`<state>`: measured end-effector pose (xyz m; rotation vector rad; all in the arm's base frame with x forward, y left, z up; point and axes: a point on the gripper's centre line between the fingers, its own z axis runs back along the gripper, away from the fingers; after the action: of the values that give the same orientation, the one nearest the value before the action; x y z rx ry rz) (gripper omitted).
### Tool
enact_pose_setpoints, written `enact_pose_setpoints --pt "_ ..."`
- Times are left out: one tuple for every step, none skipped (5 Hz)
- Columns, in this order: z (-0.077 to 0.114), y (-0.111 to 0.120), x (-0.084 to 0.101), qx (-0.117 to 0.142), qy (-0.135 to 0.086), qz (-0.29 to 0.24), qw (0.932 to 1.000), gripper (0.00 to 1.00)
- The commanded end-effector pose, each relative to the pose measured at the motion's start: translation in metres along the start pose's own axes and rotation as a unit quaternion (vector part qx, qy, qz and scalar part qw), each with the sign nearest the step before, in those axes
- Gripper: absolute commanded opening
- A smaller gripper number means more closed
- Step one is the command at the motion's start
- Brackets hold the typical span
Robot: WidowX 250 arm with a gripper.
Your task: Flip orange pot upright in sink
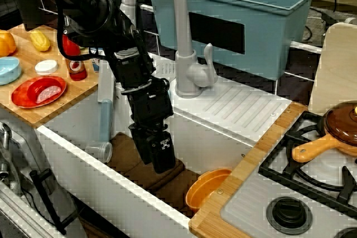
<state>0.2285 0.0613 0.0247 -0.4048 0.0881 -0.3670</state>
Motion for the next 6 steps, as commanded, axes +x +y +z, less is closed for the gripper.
enact_pose_setpoints --pt "0.000 0.000 0.000 0.000 0.000 0.000 1.0000 1.00" --pt "-0.016 0.007 0.027 0.051 0.002 0.065 0.9966 1.00" --pt "-0.017 0.019 0.033 0.050 -0.002 0.079 0.9956 1.00" --pt "-0.017 0.024 0.033 0.045 -0.002 0.082 0.9956 1.00" --pt "-0.017 0.030 0.031 0.043 0.001 0.086 0.9953 1.00" --pt "-0.020 0.035 0.028 0.042 -0.012 0.097 0.9943 1.00"
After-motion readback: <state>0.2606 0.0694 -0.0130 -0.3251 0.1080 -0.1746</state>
